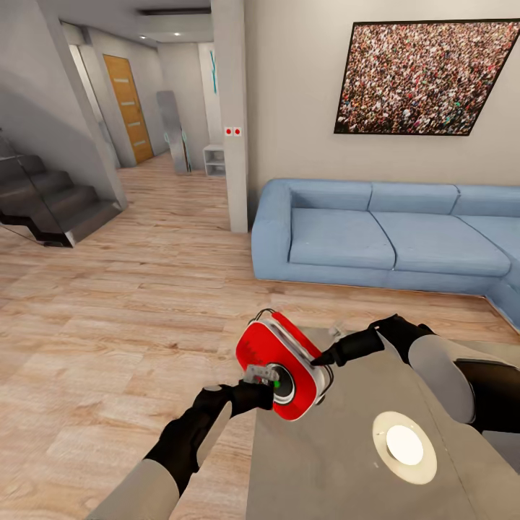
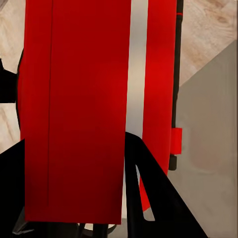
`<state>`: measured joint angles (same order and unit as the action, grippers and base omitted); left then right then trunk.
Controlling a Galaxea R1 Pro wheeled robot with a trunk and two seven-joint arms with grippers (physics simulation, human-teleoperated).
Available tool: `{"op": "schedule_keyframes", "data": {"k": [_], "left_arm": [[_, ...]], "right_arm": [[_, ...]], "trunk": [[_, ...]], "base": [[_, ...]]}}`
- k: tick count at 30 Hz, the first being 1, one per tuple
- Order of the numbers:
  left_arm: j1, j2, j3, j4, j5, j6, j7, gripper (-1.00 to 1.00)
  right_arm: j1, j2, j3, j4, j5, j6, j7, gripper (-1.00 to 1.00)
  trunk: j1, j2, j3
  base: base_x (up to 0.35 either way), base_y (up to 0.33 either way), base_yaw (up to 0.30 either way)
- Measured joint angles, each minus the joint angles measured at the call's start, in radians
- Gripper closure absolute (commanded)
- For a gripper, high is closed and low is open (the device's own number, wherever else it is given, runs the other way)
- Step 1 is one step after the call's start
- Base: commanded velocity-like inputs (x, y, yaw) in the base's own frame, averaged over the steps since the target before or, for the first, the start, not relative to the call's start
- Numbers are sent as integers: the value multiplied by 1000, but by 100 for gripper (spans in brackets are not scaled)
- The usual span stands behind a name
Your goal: Turn on the radio receiver that's on the table in the living room.
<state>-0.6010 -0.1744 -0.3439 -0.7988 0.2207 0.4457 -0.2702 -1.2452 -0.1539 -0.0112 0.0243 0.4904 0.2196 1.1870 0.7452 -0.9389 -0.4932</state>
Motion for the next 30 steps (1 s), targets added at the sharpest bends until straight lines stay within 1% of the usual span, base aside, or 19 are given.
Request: {"op": "schedule_keyframes", "data": {"k": [2, 5, 10, 13, 14, 15, 16, 17, 18, 19, 20, 21, 23, 24, 25, 26, 28, 29, 30], "left_arm": [[-1, 0, 0, 32, 1, -46, 0, 100], [-3, 0, 0, 54, 1, -82, 0, 100], [-5, 0, 1, 53, -4, -93, 1, 100], [-5, 0, 1, 16, -2, -90, 5, 100], [-5, 0, 3, 4, -4, -88, 6, 100], [-5, 0, 6, -4, -6, -87, 8, 100], [-5, 0, 21, -11, -8, -86, 17, 100], [-5, 0, 40, -12, -9, -86, 29, 100], [-5, 0, 81, -10, -11, -86, 56, 100], [-4, 0, 115, -8, -11, -86, 79, 100], [-3, 0, 152, -4, -10, -87, 104, 100], [-2, 25, 190, 9, -11, -88, 128, 100], [0, 84, 261, 64, -10, -88, 169, 100], [1, 123, 312, 123, -9, -90, 193, 100], [1, 152, 344, 172, -10, -91, 205, 100], [1, 178, 371, 224, -10, -93, 213, 100], [2, 235, 404, 333, -10, -98, 222, 100], [4, 284, 418, 440, -6, -134, 223, 100], [4, 304, 422, 519, -6, -171, 224, 100]], "right_arm": [[0, 0, -5, 0, -1, 0, -7, 100], [0, 0, -9, 0, -2, 0, -13, 100], [0, 0, -18, -1, -4, 1, -17, 100], [0, -3, -43, -2, -5, 3, -27, 100], [0, -5, -54, -3, -5, 3, -58, 100], [-1, -6, -58, -3, -6, 2, -108, 100], [0, -7, -58, -3, -4, 3, -188, 100], [0, -7, -46, -3, -2, 2, -273, 100], [0, -7, -37, -3, 0, 3, -360, 100], [0, -6, -33, -2, 2, 4, -425, 100], [0, -5, -35, -3, 2, 5, -445, 100], [0, -4, -48, -3, -2, 8, -474, 100], [0, -3, -56, -3, -5, 19, -508, 100], [0, -3, -51, -3, -3, 35, -520, 100], [0, -3, -44, -2, 0, 48, -524, 100], [0, -3, -42, -3, 1, 59, -527, 100], [0, -3, -52, -3, -1, 74, -529, 100], [0, -3, -53, -4, -2, 80, -530, 100], [0, -3, -50, -3, -1, 83, -530, 100]], "trunk": [[0, 0, 0], [0, 0, 0], [0, 0, 0], [0, 0, 0], [0, 0, 0], [0, 0, 0], [0, 0, 0], [0, 0, 0], [0, 0, 0], [0, 0, 0], [0, 0, 0], [0, 0, 0], [0, 0, 0], [0, 0, 0], [0, 0, 0], [0, 0, 0], [0, 0, 0], [0, 0, 0], [0, 0, 0]], "base": [[0, 0, 0], [0, 0, 0], [0, 0, 0], [0, 0, 0], [0, 0, 0], [0, 0, 0], [0, 0, 0], [0, 0, 0], [0, 0, 0], [0, 0, 0], [0, 0, 0], [0, 0, 0], [0, 0, 0], [0, 0, 0], [0, 0, 0], [0, 0, 0], [0, 0, 0], [0, 0, 0], [0, 0, 0]]}}
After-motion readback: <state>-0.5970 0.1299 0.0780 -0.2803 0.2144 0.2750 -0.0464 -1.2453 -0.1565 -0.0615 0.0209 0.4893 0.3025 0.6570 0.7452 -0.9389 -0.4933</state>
